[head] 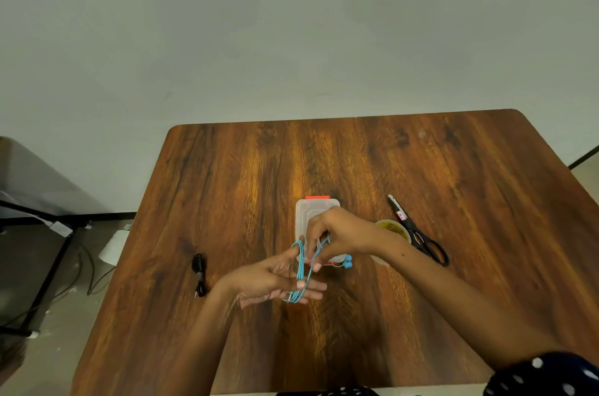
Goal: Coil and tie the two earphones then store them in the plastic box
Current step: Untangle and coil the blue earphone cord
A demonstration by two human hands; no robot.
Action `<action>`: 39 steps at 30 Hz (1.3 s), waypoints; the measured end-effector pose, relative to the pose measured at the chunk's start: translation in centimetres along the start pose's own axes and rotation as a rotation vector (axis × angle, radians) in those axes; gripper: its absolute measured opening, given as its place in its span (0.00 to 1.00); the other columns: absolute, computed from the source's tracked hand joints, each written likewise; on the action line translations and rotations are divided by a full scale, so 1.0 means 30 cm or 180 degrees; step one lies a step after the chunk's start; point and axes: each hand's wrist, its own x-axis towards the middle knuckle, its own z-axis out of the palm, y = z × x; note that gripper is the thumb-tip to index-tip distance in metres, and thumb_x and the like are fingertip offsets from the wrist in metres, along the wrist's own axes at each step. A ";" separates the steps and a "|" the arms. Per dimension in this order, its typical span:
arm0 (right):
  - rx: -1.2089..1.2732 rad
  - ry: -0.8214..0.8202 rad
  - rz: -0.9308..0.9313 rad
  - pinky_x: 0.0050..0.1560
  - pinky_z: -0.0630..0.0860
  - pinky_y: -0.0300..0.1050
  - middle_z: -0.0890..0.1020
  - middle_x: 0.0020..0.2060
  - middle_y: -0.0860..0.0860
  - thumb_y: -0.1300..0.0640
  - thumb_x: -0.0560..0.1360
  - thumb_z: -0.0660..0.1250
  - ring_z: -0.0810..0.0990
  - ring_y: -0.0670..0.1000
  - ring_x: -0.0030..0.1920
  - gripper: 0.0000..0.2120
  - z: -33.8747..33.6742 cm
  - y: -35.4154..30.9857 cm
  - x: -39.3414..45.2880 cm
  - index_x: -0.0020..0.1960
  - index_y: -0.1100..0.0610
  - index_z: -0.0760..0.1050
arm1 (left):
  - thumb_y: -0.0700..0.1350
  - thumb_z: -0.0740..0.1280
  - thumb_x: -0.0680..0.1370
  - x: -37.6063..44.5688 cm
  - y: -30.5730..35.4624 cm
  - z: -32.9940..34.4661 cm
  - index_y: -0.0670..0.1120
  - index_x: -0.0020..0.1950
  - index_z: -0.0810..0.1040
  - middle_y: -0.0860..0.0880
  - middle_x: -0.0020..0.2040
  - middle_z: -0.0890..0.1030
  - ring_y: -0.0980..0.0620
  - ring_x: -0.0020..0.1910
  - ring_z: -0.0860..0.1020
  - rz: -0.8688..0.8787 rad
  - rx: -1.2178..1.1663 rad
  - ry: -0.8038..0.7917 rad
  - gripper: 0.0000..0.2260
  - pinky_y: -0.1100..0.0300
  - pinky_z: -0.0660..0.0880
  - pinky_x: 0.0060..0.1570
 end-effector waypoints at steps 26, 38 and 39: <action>-0.0116 0.2001 -0.0473 0.40 0.73 0.33 0.77 0.42 0.42 0.59 0.73 0.70 0.76 0.40 0.42 0.04 0.109 0.102 -0.018 0.48 0.56 0.81 | 0.36 0.60 0.79 -0.024 0.004 0.000 0.54 0.75 0.52 0.37 0.67 0.72 0.40 0.68 0.70 0.0507 -0.0595 -0.1052 0.29 0.53 0.70 0.65; 0.0558 0.2183 -0.0054 0.48 0.79 0.37 0.83 0.45 0.45 0.60 0.76 0.66 0.82 0.42 0.47 0.07 0.199 0.086 -0.023 0.50 0.59 0.81 | 0.36 0.61 0.79 -0.027 0.006 -0.010 0.50 0.74 0.48 0.39 0.68 0.73 0.43 0.68 0.72 0.0714 -0.0762 -0.1001 0.30 0.54 0.72 0.64; 0.0927 0.2121 0.0107 0.46 0.79 0.39 0.84 0.42 0.45 0.58 0.76 0.66 0.83 0.42 0.45 0.08 0.219 0.073 -0.024 0.50 0.61 0.81 | 0.36 0.62 0.78 -0.024 0.006 -0.008 0.50 0.74 0.49 0.39 0.67 0.73 0.43 0.67 0.72 0.0742 -0.0809 -0.0901 0.30 0.54 0.72 0.63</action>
